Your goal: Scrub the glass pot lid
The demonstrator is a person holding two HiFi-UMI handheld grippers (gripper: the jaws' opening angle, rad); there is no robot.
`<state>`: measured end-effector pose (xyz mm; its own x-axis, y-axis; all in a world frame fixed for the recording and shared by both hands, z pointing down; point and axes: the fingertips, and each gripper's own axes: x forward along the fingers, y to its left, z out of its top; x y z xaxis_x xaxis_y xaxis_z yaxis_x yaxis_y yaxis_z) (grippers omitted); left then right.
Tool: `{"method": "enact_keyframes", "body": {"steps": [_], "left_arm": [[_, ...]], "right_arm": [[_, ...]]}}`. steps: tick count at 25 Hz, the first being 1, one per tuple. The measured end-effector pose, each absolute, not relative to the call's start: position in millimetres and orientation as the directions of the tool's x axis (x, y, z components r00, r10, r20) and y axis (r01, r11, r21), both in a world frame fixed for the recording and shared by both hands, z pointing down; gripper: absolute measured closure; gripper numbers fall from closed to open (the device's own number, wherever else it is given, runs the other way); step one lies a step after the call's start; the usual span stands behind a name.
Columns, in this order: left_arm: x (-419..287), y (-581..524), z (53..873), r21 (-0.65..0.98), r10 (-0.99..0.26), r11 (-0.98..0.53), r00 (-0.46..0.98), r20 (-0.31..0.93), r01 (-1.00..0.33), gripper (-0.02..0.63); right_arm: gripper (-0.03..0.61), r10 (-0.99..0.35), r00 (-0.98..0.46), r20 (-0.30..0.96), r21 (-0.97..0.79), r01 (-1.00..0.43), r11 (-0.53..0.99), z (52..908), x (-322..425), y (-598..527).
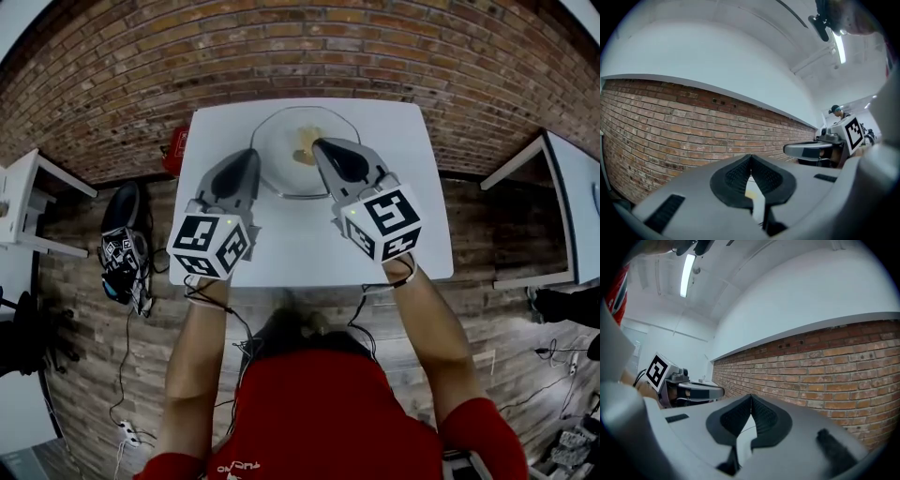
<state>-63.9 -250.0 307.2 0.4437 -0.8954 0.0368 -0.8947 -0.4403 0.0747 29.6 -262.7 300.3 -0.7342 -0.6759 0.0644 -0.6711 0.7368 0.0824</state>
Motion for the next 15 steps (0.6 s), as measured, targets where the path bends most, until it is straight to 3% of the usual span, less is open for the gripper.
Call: {"method": "enact_keyframes", "body": {"steps": [15], "left_arm": [[-108.5,-351.9,335.1,0.053,-0.860,-0.505,0.507,0.061,-0.862,0.595]], "right_arm": [[0.549,-0.736,-0.671,0.092,0.110,-0.728,0.677,316.4,-27.6,-357.5]]}}
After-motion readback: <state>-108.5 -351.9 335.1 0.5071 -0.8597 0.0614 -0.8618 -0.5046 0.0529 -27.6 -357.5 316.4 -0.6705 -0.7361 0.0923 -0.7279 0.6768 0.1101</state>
